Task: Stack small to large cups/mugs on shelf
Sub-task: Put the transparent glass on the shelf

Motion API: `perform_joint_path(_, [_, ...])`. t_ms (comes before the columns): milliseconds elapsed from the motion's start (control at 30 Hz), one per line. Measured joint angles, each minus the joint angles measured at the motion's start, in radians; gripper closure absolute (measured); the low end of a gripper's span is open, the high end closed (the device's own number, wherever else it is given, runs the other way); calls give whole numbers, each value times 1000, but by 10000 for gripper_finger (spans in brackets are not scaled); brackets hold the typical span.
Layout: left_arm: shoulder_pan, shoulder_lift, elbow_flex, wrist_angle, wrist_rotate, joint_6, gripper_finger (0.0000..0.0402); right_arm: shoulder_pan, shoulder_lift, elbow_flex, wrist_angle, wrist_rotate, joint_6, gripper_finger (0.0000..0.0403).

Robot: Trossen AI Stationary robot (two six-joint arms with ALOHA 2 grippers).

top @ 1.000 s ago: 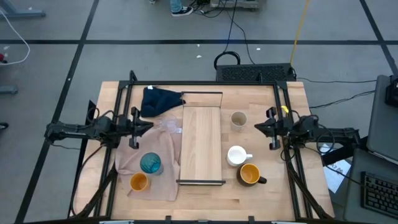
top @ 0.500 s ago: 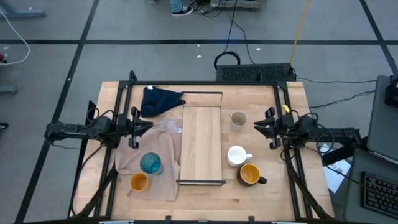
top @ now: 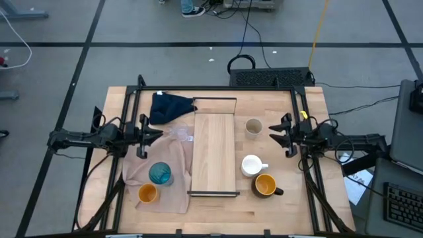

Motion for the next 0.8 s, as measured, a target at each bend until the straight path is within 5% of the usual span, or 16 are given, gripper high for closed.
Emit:
perform_joint_path(333, [0,0,0,42,-6,14,349,-1,131,34,51,53,-132,164])
perform_joint_path(800, [1,50,15,9,-151,-24,272,-2,150,37,52,108,-137,168])
